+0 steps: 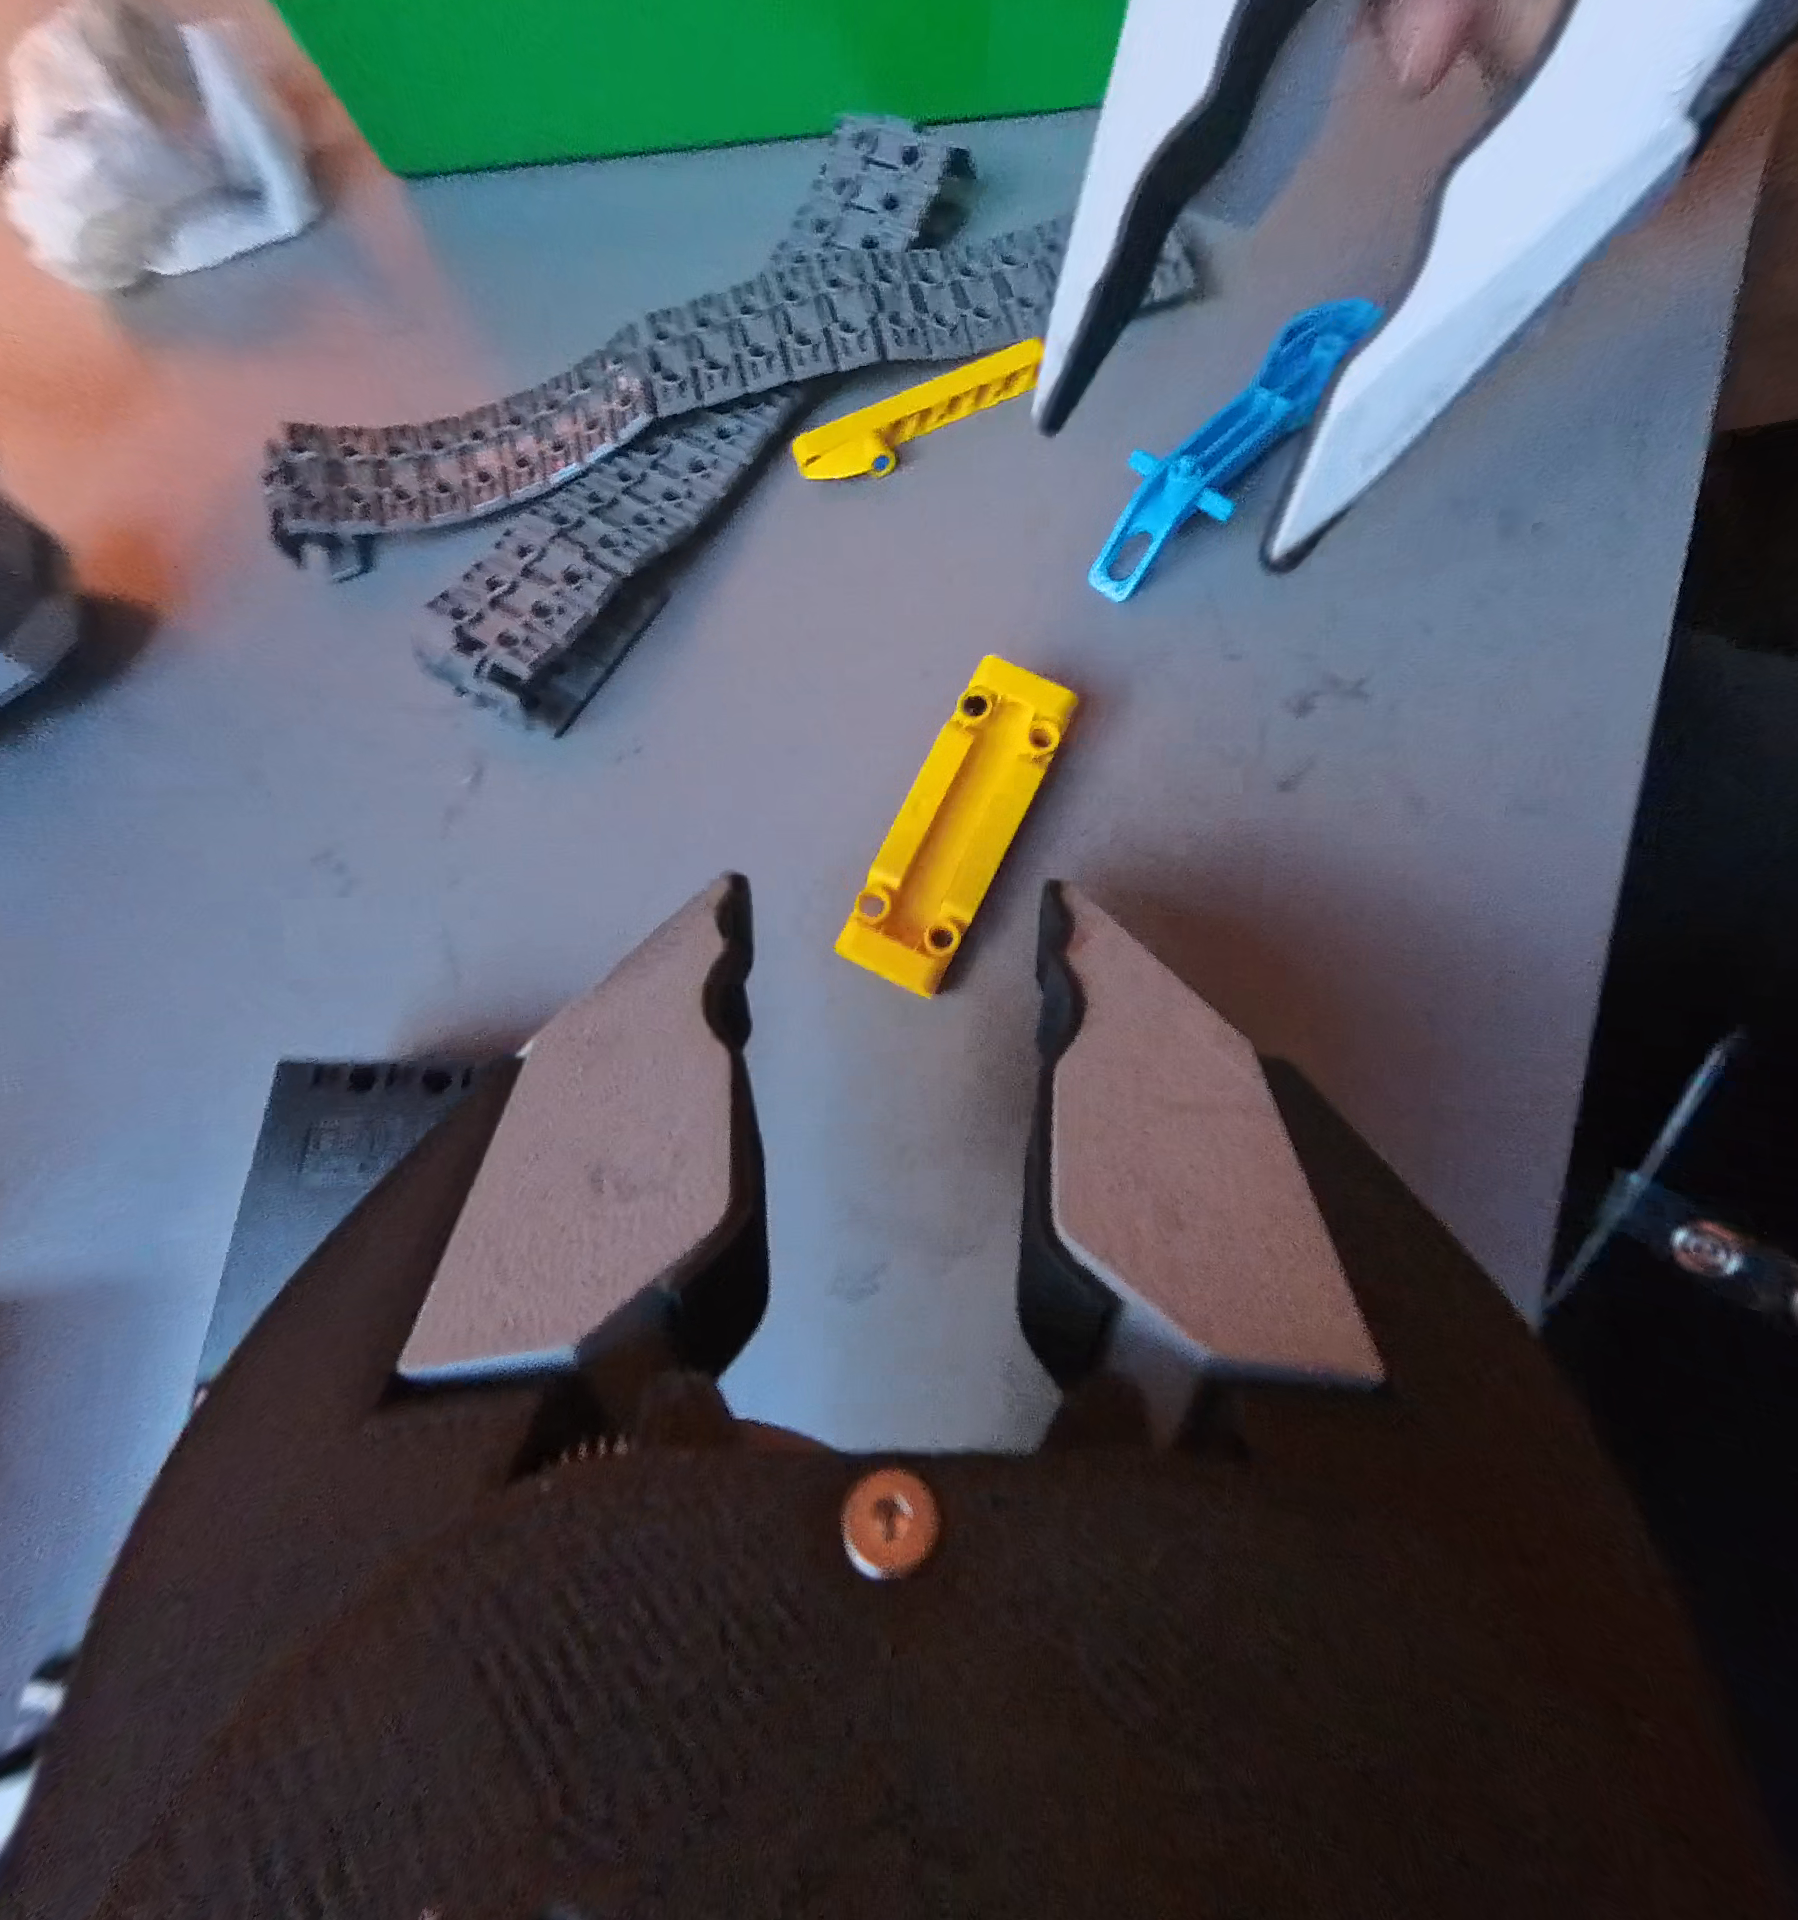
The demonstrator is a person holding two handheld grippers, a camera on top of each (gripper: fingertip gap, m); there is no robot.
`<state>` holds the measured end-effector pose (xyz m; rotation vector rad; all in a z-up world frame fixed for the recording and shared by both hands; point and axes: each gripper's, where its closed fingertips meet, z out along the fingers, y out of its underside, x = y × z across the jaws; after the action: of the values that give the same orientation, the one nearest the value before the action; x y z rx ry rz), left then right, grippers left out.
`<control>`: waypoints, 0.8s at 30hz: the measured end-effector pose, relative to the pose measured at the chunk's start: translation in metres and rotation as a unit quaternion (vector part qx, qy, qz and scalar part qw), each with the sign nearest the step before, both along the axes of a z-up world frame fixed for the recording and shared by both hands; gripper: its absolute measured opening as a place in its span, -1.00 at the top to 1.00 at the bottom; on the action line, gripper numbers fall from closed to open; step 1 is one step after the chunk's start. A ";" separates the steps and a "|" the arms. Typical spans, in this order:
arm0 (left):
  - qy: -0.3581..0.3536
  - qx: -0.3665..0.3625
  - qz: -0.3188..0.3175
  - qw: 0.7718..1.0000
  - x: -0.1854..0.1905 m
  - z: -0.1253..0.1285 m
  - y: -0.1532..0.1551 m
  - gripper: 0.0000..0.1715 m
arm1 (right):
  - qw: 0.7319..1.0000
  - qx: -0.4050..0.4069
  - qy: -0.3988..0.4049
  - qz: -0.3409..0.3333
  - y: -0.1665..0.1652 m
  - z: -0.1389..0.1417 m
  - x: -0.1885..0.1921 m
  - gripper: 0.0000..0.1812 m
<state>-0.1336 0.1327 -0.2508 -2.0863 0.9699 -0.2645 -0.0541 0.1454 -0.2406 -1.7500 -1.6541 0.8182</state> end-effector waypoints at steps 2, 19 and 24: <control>0.012 -0.018 -0.021 1.000 0.007 -0.010 0.003 0.38 | 1.000 0.004 -0.007 0.001 -0.003 -0.006 -0.008 0.48; -0.296 -0.247 -0.079 0.919 0.040 0.018 -0.022 0.72 | 0.983 0.160 0.039 0.075 -0.021 0.003 -0.029 0.62; -0.315 -0.308 -0.107 0.891 0.042 0.020 -0.044 0.71 | 0.977 0.185 0.043 0.097 -0.035 0.009 -0.029 0.82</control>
<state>-0.0918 0.0884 -0.2311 -2.1795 0.7527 -1.4290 -0.0827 0.1106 -0.2321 -1.2962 -1.8045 0.6104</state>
